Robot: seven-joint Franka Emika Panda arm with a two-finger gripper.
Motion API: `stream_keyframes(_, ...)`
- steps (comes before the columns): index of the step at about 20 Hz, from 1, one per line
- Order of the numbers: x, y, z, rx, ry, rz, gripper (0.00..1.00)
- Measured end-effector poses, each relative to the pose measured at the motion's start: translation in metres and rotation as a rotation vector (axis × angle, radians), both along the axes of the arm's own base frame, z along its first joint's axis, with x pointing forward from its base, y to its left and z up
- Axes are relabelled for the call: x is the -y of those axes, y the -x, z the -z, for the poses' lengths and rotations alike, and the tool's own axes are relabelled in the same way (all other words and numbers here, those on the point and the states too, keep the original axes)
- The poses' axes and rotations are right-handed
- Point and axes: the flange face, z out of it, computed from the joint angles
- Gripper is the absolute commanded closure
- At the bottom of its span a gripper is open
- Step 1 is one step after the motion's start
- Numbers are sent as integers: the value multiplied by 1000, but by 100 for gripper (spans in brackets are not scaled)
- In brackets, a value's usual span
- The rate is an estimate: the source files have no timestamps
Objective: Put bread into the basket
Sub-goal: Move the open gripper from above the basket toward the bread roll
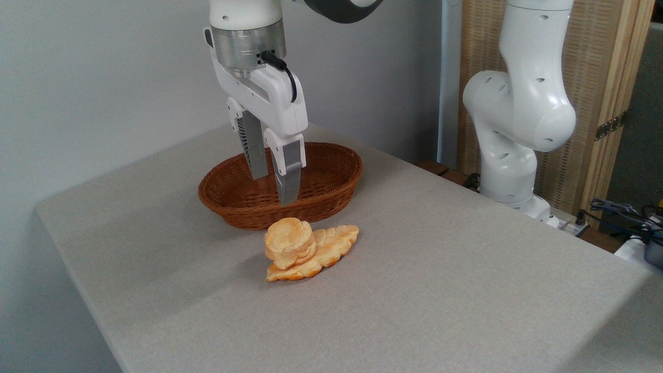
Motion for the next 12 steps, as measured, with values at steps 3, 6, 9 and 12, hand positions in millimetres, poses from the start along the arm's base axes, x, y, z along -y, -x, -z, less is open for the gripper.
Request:
stream_keyframes(3, 0, 2, -1, -9, 0, 1, 0)
stream_keyframes(6, 0, 3, 0, -18, -1, 2, 0)
stream_keyframes(9, 0, 3, 0, -18, -1, 2, 0)
stream_keyframes(12, 0, 3, 0, -19, -1, 2, 0)
